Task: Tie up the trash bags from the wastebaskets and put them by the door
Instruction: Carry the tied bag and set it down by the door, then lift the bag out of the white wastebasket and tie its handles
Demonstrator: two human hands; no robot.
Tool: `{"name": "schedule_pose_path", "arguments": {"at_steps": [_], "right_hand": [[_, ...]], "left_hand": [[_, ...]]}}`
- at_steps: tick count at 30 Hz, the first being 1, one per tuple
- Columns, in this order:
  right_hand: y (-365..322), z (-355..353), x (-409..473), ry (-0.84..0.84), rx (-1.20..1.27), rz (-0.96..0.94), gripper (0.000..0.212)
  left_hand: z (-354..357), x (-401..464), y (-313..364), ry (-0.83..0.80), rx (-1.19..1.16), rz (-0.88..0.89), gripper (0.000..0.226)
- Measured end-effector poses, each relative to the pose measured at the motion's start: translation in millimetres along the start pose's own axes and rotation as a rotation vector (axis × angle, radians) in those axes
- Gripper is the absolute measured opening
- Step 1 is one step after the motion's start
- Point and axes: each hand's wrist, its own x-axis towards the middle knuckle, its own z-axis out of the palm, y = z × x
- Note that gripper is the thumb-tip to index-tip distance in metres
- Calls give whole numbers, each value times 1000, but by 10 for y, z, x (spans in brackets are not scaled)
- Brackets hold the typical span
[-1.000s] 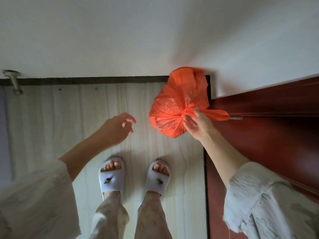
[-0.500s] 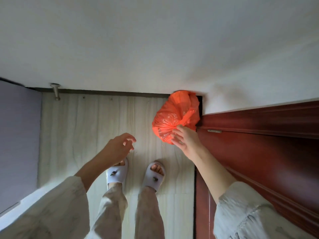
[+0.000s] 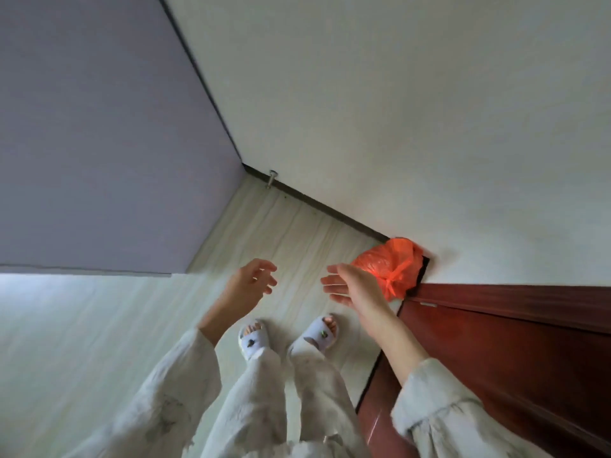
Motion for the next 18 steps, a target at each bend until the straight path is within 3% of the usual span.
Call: {"name": "schedule_pose_path", "arguments": {"at_steps": [9,15,18], "right_hand": [[86,1739,-998,-373,-543,-223,21],[573,3088,-1780,-603,-690,-297,24],[855,3777,-2104,-720,-746,-297,25]], "left_hand": [[-1151,-1783,-938,434,-404,-73,22],[-1886,-2927,-1842,590,-490,-102,25],[-2413,-3429,-2291,750,-522,-111,22]]}}
